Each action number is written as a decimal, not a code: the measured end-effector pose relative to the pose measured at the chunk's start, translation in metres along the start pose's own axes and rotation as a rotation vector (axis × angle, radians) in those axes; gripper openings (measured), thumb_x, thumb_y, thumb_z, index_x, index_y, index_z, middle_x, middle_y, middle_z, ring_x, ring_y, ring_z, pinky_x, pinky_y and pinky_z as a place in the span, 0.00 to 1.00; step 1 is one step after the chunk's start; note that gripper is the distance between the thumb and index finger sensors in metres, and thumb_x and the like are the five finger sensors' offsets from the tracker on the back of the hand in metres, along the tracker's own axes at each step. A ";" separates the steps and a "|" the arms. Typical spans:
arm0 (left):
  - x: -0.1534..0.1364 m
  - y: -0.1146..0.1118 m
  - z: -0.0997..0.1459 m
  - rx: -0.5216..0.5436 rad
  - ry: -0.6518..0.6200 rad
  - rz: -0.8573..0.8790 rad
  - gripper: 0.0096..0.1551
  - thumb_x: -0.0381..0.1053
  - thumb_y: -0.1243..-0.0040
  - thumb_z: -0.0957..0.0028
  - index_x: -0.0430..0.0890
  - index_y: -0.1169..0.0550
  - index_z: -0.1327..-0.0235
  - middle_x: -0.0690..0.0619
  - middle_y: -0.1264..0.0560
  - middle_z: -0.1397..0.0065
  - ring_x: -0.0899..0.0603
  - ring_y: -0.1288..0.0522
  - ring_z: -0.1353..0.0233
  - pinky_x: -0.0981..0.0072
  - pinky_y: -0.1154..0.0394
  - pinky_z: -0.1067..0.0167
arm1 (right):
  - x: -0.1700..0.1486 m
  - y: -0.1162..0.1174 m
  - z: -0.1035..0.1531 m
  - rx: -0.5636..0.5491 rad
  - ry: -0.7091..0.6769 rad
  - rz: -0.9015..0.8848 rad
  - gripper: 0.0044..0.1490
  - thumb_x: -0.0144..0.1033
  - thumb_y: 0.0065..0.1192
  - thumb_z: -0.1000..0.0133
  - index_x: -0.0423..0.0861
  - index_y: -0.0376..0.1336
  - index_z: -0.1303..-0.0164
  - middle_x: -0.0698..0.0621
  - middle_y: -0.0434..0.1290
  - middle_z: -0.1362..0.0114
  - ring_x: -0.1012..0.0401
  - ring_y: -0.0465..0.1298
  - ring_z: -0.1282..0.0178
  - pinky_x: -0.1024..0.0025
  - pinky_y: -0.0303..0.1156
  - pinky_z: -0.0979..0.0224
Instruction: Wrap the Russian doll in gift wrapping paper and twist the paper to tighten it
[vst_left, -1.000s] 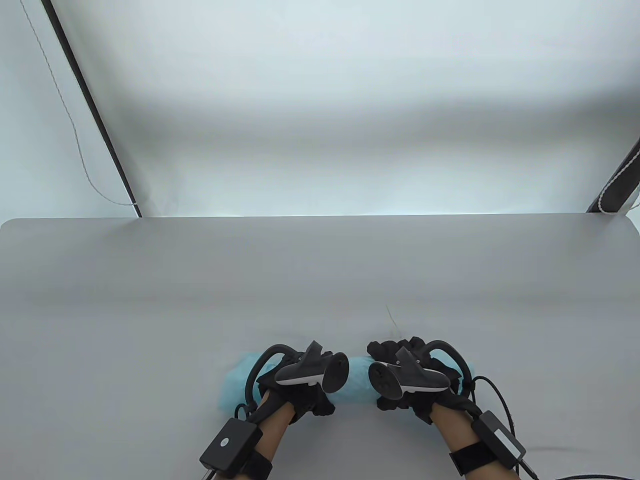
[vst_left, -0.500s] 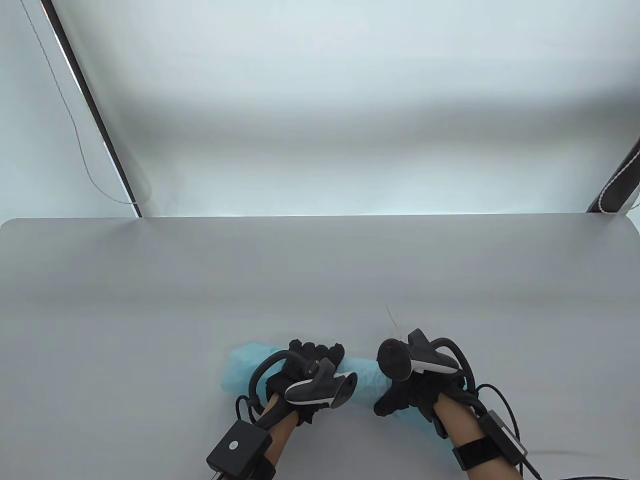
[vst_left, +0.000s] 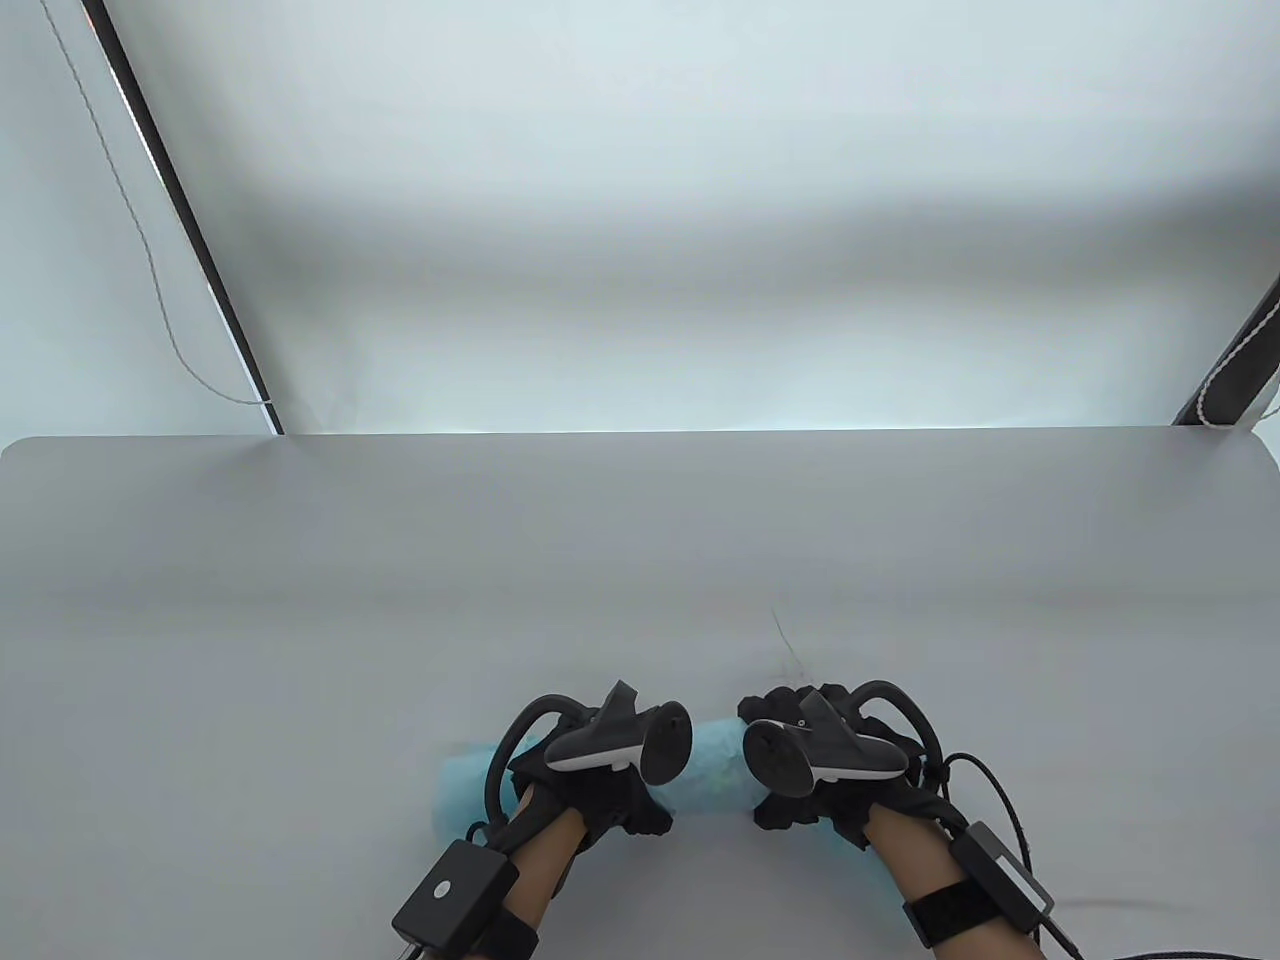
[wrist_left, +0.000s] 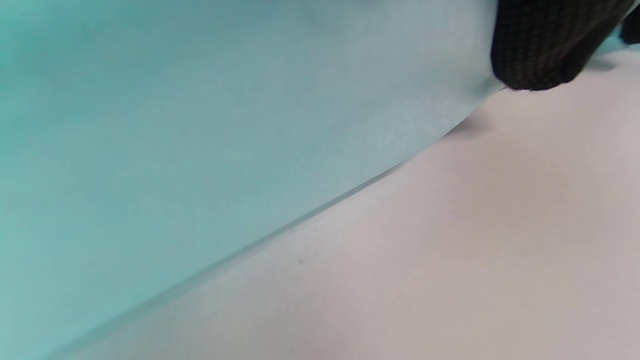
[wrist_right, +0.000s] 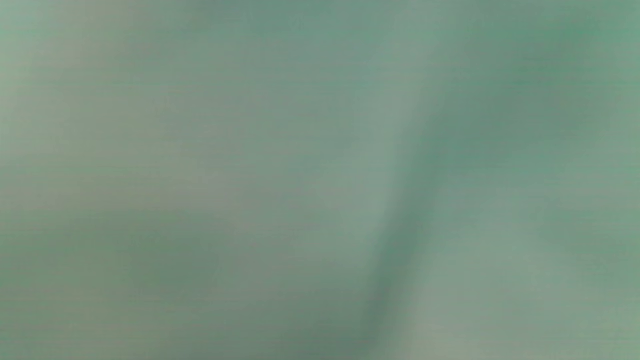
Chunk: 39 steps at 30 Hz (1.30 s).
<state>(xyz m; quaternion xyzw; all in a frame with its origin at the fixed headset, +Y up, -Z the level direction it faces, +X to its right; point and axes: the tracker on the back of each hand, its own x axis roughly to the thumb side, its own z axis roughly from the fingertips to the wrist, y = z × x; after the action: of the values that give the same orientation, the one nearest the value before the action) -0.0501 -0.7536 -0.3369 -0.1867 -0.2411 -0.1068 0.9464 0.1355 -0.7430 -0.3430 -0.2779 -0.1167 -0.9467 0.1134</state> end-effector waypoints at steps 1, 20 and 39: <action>0.003 0.000 0.001 0.030 0.018 -0.050 0.68 0.73 0.30 0.57 0.47 0.54 0.17 0.44 0.40 0.13 0.32 0.37 0.18 0.25 0.44 0.26 | -0.001 -0.001 -0.001 0.032 0.013 -0.024 0.72 0.75 0.77 0.55 0.42 0.55 0.12 0.39 0.73 0.20 0.48 0.77 0.28 0.39 0.68 0.19; -0.001 0.004 -0.003 -0.050 -0.037 0.056 0.66 0.76 0.28 0.61 0.38 0.39 0.22 0.44 0.21 0.30 0.38 0.18 0.38 0.34 0.28 0.35 | -0.002 0.000 0.002 0.042 -0.020 0.008 0.74 0.68 0.76 0.51 0.42 0.43 0.07 0.38 0.63 0.11 0.44 0.68 0.16 0.35 0.60 0.15; 0.015 0.007 -0.005 0.084 -0.014 -0.134 0.66 0.75 0.27 0.62 0.44 0.43 0.19 0.44 0.23 0.26 0.38 0.19 0.34 0.31 0.31 0.32 | -0.014 0.000 0.003 0.151 0.000 -0.136 0.74 0.69 0.76 0.51 0.41 0.45 0.06 0.36 0.64 0.12 0.44 0.71 0.19 0.35 0.61 0.16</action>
<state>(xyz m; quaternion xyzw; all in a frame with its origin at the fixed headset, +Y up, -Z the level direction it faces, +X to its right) -0.0335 -0.7511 -0.3353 -0.1310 -0.2642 -0.1586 0.9423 0.1482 -0.7401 -0.3486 -0.2601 -0.2065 -0.9407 0.0696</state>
